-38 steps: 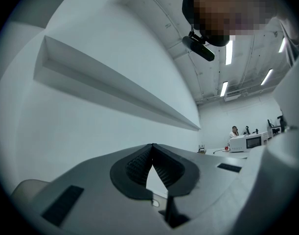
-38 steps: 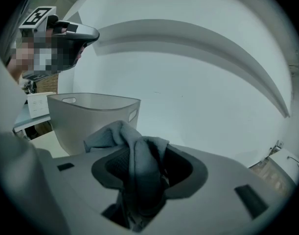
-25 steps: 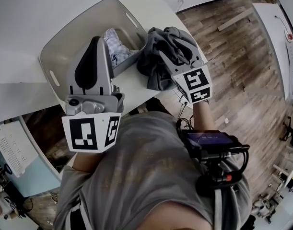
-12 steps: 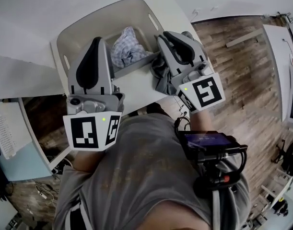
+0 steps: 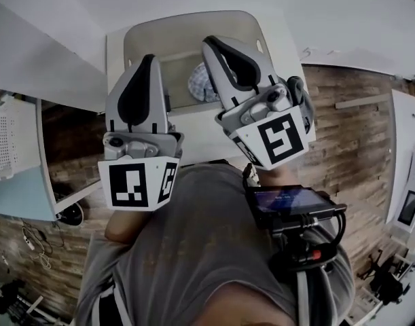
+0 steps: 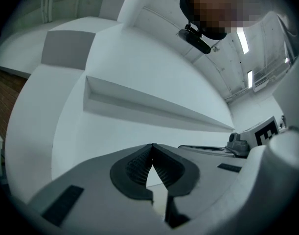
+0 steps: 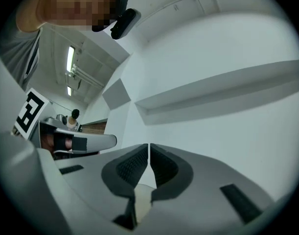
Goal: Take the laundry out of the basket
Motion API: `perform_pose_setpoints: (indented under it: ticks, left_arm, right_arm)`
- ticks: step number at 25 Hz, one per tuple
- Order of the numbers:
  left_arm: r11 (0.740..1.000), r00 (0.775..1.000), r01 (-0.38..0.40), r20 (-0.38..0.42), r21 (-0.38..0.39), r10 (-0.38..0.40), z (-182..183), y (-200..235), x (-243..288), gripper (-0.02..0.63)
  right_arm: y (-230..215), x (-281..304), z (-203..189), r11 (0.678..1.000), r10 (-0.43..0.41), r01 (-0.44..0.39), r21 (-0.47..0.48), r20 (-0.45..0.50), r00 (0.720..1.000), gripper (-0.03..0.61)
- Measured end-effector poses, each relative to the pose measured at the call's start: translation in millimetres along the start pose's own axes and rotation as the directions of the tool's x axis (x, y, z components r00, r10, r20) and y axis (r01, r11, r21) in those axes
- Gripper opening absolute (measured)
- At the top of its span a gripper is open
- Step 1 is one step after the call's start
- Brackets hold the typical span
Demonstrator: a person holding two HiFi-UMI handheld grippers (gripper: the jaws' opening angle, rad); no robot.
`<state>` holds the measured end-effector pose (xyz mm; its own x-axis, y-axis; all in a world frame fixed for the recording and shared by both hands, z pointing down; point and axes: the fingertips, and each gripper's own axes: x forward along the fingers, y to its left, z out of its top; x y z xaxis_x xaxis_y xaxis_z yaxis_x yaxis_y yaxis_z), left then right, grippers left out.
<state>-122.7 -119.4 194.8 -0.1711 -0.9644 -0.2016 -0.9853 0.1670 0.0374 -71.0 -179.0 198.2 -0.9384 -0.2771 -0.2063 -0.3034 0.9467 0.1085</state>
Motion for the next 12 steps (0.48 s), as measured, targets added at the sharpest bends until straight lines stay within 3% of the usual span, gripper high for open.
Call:
perform_pose_setpoints:
  ticks: [7, 12]
  left_arm:
    - [0.997, 0.997, -0.071, 0.035, 0.024, 0.07, 12.7, 15.7, -8.5, 0.008]
    - [0.995, 0.996, -0.073, 0.052, 0.07, 0.069, 15.5, 19.7, -0.1, 0.008]
  right_arm:
    - [22.4, 25.9, 16.6, 0.995, 0.098, -0.098, -0.009, 0.045, 0.994, 0.018]
    - [18.4, 39.4, 11.3, 0.992, 0.123, -0.123, -0.009, 0.044, 0.991, 0.018]
